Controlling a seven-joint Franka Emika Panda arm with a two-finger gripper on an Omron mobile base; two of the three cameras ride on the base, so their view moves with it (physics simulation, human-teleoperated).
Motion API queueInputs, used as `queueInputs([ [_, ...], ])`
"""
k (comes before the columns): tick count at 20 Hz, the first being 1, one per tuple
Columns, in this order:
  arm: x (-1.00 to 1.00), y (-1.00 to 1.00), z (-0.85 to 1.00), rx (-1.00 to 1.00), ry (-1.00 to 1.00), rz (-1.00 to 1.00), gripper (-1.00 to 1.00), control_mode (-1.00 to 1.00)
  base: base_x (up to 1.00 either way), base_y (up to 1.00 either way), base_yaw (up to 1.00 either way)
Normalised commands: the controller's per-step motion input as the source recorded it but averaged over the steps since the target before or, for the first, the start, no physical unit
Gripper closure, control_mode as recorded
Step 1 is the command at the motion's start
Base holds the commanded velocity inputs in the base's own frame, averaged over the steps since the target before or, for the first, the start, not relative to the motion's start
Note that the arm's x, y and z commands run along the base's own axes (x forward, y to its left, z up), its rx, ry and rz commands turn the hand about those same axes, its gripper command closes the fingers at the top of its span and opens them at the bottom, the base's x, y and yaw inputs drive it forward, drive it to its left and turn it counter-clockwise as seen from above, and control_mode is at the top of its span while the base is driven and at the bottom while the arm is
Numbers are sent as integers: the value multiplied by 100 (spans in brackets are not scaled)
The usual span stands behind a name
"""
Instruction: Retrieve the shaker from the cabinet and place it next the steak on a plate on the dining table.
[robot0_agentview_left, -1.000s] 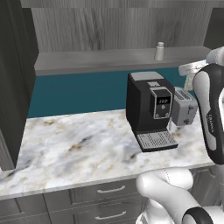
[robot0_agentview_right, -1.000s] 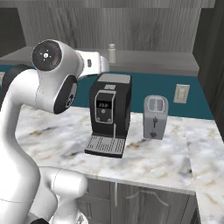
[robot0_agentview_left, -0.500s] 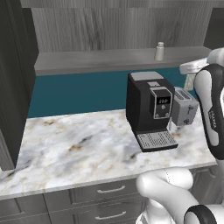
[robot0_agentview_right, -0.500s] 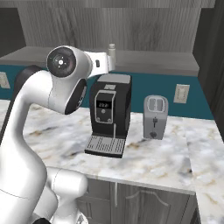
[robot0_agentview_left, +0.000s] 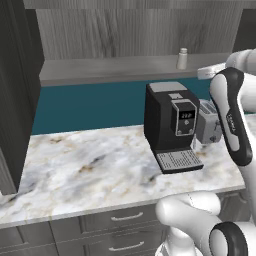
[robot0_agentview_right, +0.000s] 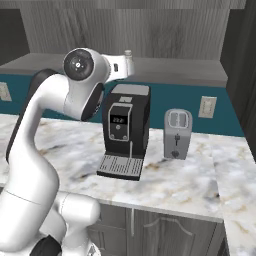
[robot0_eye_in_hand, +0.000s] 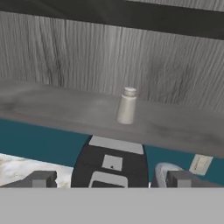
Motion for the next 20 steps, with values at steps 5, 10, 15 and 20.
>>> queueInputs([
  [5,46,0,0,0,0,-2,-100,-100,0,0,0],
  [10,41,2,0,0,0,0,-100,-100,0,0,0],
  [15,42,0,0,0,0,0,-100,-100,0,0,0],
  [20,43,-1,0,0,0,0,-100,-100,0,0,0],
])
